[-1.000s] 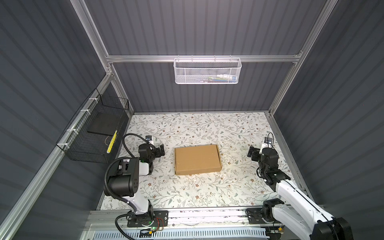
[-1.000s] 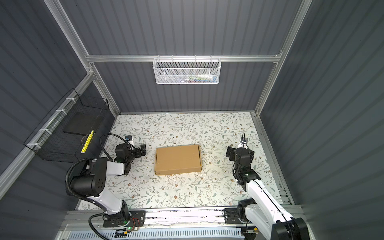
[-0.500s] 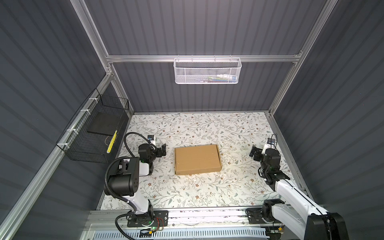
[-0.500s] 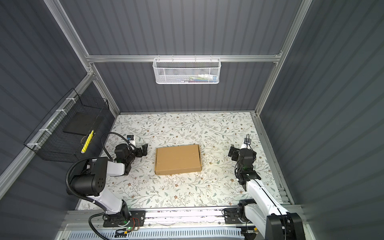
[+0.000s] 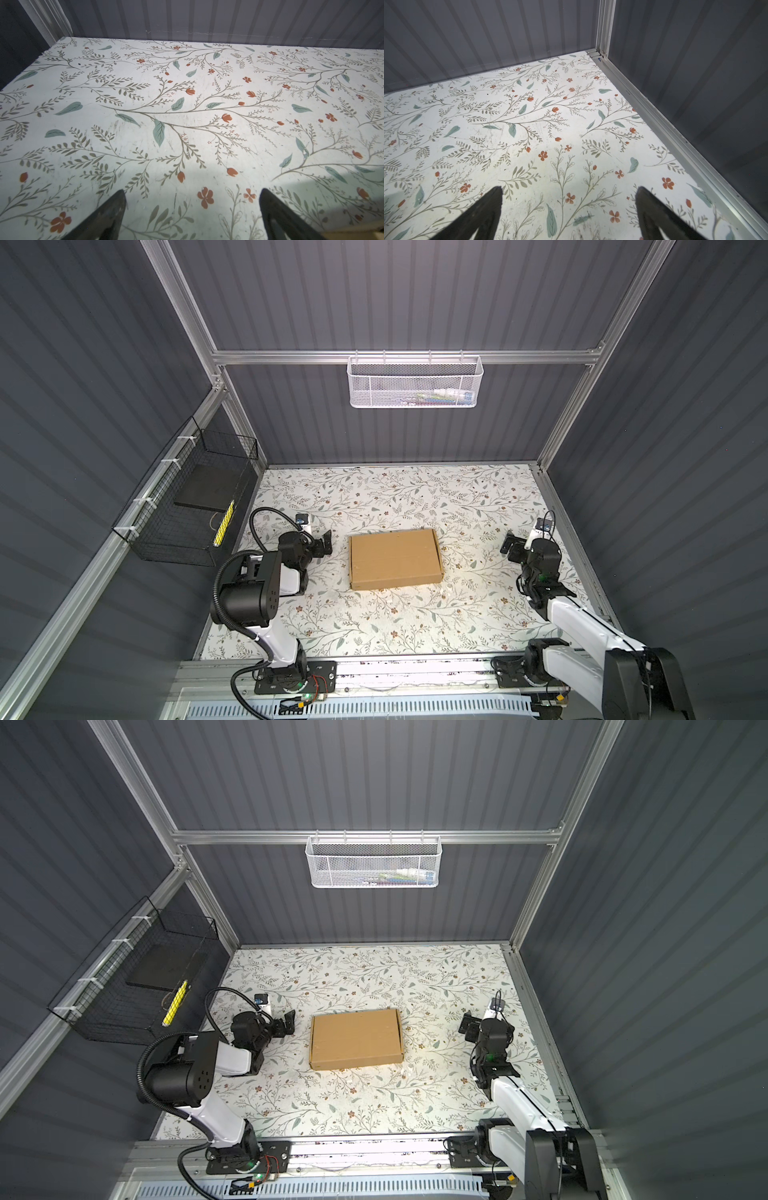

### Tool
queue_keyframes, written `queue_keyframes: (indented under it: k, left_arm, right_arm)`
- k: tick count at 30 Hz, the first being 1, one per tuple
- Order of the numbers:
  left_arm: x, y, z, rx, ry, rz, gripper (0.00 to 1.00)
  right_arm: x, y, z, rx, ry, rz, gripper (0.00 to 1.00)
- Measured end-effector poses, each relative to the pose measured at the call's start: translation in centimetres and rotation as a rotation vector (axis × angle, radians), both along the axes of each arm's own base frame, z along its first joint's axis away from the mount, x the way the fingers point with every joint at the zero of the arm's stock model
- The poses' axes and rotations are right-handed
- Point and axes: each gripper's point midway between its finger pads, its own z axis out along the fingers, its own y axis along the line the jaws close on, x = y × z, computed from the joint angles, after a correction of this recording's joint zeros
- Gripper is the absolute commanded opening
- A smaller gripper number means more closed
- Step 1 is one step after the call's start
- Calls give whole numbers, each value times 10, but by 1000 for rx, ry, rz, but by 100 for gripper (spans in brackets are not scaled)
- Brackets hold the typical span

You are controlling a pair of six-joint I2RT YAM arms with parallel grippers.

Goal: Fold the paper box

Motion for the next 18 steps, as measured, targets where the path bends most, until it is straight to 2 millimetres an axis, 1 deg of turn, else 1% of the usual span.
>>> queue_keyframes:
  k: [7,10,14,18]
  left_arm:
    - [0,0,0,4,-1,5,100]
    - [0,0,0,4,-1,6,100]
    - [1,0,0,4,-1,6,100]
    - [1,1,0,6,-1,8,100]
  right_arm:
    - [12,-15,-13,-20,12,-31,99]
    - [18,-20,-14,-19,-5,-41,99]
    - [28,-23,-12,-12,-46,-43,99]
    - [33,-21,-15,-6,-58,-28,99]
